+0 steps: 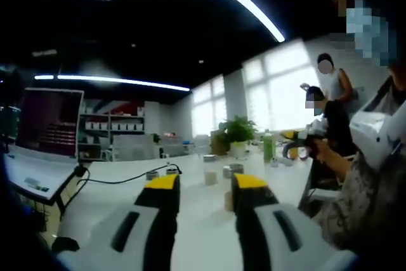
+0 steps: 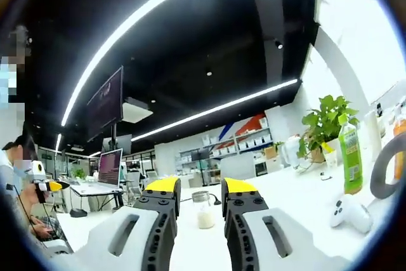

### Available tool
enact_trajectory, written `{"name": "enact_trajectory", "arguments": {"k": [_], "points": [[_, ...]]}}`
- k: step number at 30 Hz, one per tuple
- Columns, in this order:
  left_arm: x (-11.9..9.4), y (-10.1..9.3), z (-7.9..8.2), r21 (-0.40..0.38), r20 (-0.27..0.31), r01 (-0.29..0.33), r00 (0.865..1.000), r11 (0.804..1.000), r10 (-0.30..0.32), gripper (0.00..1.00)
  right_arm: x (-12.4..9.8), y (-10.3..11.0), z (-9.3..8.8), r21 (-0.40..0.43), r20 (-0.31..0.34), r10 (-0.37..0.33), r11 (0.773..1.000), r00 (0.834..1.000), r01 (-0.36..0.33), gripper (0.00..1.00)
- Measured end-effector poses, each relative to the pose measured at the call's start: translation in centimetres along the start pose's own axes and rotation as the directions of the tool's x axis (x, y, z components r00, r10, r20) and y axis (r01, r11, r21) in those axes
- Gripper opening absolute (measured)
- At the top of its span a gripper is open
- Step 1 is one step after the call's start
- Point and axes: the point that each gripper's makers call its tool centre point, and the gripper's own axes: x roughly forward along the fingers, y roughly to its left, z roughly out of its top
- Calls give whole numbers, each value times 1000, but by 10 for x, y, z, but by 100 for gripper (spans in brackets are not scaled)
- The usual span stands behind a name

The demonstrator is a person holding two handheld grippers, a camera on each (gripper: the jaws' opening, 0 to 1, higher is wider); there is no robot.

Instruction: Rotate the seasoning bottle until the label or dispensing opening points toward the visible target arrow and the bottle remains upright within the marked orientation range

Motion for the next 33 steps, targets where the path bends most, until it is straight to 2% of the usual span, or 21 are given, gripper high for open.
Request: {"name": "enact_trajectory", "arguments": {"k": [5,9,13,22,23,25,29,33], "points": [[-1,2,2,1,6,-9,1000,1000,9,34,20,12,-12,-7,-61,39,999,997,-40,27],[-2,6,3,0,10,-19,1000,1000,19,34,35,28,-12,-14,-73,85,996,994,-86,30],[-3,6,5,-1,16,-20,1000,1000,20,34,54,36,-16,-35,-114,109,993,988,-114,34],[-10,13,9,-2,32,-46,998,999,46,34,101,39,-37,-50,-185,115,991,976,-126,34],[-10,14,9,-2,29,-44,999,999,44,34,104,41,-38,-78,-190,107,989,976,-124,34],[-10,16,7,-4,25,-47,999,999,47,34,111,44,-39,-121,-193,94,986,977,-119,34],[-8,16,5,-15,23,-43,999,999,43,34,124,49,-43,-83,-193,114,988,975,-132,35],[-8,17,3,-11,15,-40,999,999,41,34,134,48,-47,-131,-202,89,985,975,-116,35]]}}
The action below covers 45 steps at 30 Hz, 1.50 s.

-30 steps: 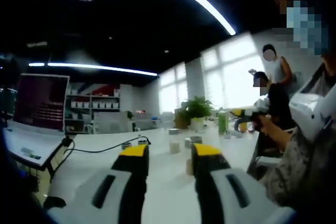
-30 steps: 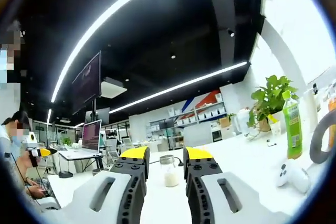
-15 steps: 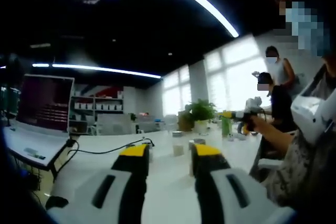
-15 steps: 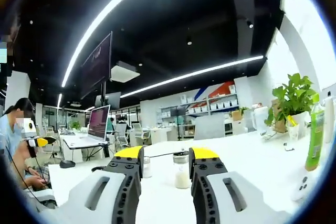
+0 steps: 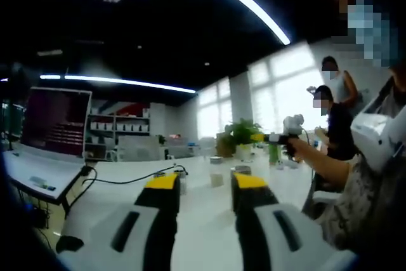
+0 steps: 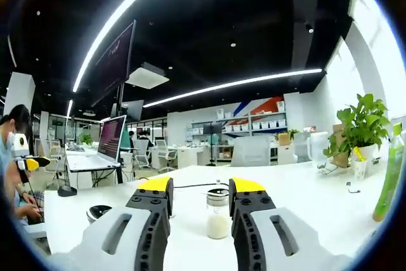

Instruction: Rotate the seasoning bottle until the label or dispensing opening points toward the visible target arrow and the bottle remains upright within the marked orientation range

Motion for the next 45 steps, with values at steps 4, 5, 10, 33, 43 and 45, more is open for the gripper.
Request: {"name": "enact_trajectory", "arguments": {"k": [4,5,10,33,43,45], "points": [[-1,0,1,-4,5,-4,1000,1000,4,34,22,-1,-11,36,-43,27,999,999,-26,40],[-1,0,1,-3,6,-4,1000,1000,4,34,29,0,-14,23,-56,34,999,998,-33,42],[-4,2,3,-3,15,-11,1000,1000,11,34,68,-2,-47,-4,-150,32,999,988,-33,44],[-5,6,2,7,9,-28,1000,1000,28,34,123,-30,-85,36,-180,-81,995,980,89,41],[-6,13,1,0,11,-45,999,999,45,34,148,-41,-110,5,-209,-100,995,973,103,47],[-6,14,1,-1,9,-47,999,999,47,34,149,-40,-115,-15,-213,-97,995,972,96,47]]}}
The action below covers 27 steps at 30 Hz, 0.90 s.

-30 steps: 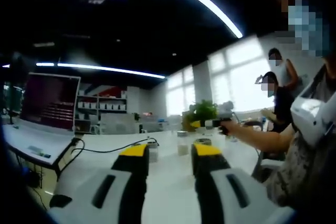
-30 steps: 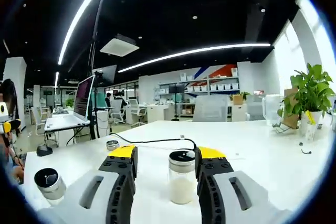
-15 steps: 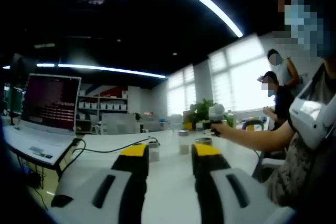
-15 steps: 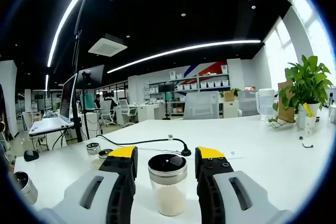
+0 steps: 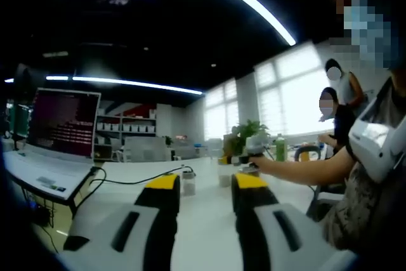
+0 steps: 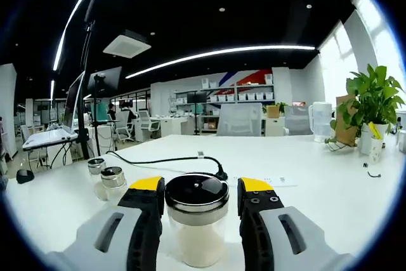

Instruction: Rotate the seasoning bottle until the label or dispensing opening points toward the visible target arrow and the bottle remains upright within the marked orientation range

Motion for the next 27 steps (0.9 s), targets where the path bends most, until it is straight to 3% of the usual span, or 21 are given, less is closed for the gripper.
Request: {"name": "enact_trajectory", "arguments": {"k": [6,14,21,27], "points": [[0,1,-3,-7,-10,-12,1000,1000,12,34,1,4,2,1,37,22,1000,999,-22,41],[-3,-1,-2,-5,-16,-22,1000,1000,22,34,-4,4,6,-11,38,47,999,998,-46,40],[-4,1,3,-8,-1,-28,1000,1000,28,34,-19,5,5,-58,17,56,997,998,-54,39],[-3,-1,0,-11,-4,-20,1000,1000,20,34,-49,10,2,-38,24,67,997,997,-66,39]]}}
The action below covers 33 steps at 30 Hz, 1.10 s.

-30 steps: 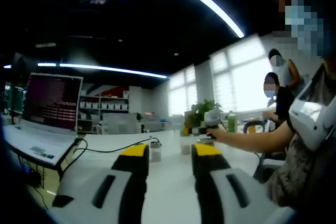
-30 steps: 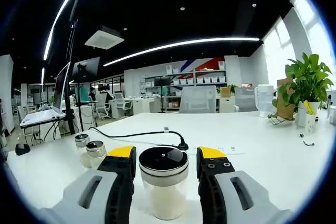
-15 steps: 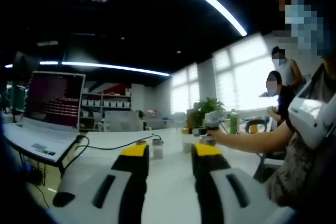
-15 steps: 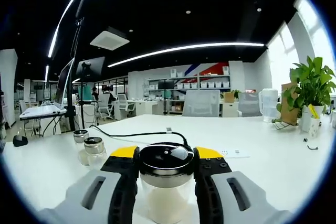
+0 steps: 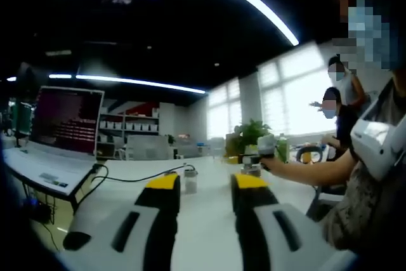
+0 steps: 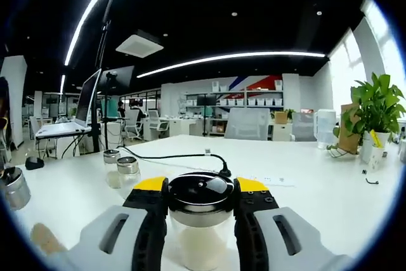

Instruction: Rotate the seasoning bottle until the label or dispensing opening points toward the visible target arrow and the bottle remains upright within the marked orientation range

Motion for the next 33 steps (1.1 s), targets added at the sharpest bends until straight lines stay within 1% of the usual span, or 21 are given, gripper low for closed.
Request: {"name": "enact_trajectory", "arguments": {"k": [4,10,15,18,21,26,30,33], "points": [[2,-3,0,2,0,6,1000,1000,-6,34,-19,6,-1,-4,2,11,1000,1000,-11,39],[3,-4,-2,3,-5,11,1000,1000,-11,34,-44,14,-2,28,21,46,999,999,-46,39],[2,-4,0,3,2,9,1000,1000,-9,34,-65,29,-3,3,22,78,997,997,-78,39],[2,-4,0,2,3,8,1000,1000,-8,34,-82,40,-5,18,30,115,993,993,-116,39],[3,-4,-1,-1,1,9,1000,1000,-9,34,-97,47,-7,12,37,129,992,991,-129,39],[4,-8,-1,2,-1,19,1000,1000,-19,34,-112,51,-10,26,39,152,988,988,-153,39],[3,-10,2,5,0,19,1000,1000,-19,34,-122,56,-10,5,46,165,986,985,-165,39],[4,-12,3,4,5,22,1000,1000,-22,34,-127,60,-10,18,46,186,982,981,-187,40]]}}
